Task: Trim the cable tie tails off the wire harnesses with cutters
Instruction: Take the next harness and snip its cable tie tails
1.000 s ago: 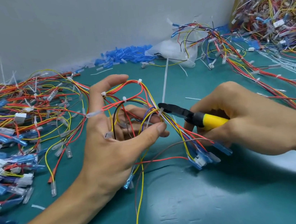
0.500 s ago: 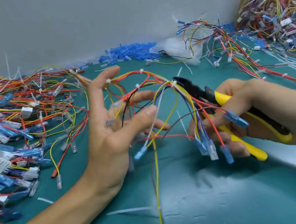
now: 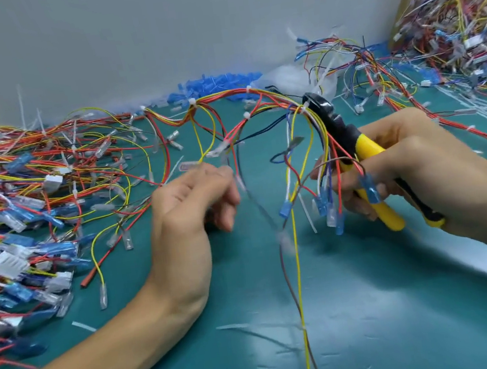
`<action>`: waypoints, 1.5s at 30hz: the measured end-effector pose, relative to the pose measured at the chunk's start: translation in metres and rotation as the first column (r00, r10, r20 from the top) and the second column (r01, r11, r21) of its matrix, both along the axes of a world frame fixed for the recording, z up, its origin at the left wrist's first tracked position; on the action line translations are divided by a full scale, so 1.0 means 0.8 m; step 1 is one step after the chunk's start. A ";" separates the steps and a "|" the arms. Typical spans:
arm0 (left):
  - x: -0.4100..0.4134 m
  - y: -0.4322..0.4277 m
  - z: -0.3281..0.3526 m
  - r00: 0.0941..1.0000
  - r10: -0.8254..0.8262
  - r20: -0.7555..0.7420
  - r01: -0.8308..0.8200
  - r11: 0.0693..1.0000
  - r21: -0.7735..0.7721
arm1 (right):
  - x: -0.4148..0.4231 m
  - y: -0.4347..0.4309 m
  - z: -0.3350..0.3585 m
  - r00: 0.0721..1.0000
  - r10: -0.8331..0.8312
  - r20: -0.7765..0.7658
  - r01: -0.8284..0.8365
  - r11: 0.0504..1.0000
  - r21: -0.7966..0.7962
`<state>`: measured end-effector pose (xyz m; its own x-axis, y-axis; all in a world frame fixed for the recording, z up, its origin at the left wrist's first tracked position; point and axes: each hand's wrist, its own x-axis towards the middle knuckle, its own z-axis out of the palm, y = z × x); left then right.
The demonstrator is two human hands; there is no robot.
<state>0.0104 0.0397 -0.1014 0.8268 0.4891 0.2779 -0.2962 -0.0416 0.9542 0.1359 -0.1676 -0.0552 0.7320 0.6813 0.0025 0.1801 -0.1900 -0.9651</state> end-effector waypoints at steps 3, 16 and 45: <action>-0.003 -0.006 -0.001 0.982 -0.182 -0.048 0.186 0.977 0.107 | 0.002 0.003 -0.001 0.993 -0.117 -0.031 0.119 0.990 0.070; 0.007 0.000 0.001 0.972 -0.224 -0.067 0.211 0.964 -0.165 | -0.005 -0.006 -0.002 0.921 0.178 0.346 -0.125 0.978 -0.168; -0.012 0.014 0.015 0.877 -0.424 -0.225 0.416 0.905 -0.086 | -0.006 -0.006 -0.006 0.610 0.188 0.770 -0.018 0.974 -0.224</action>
<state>0.0011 0.0508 -0.0895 0.9954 0.0868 0.0416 -0.0478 0.0707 0.9964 0.1310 -0.1724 -0.0596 0.4325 0.8018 0.4124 0.8778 -0.2700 -0.3957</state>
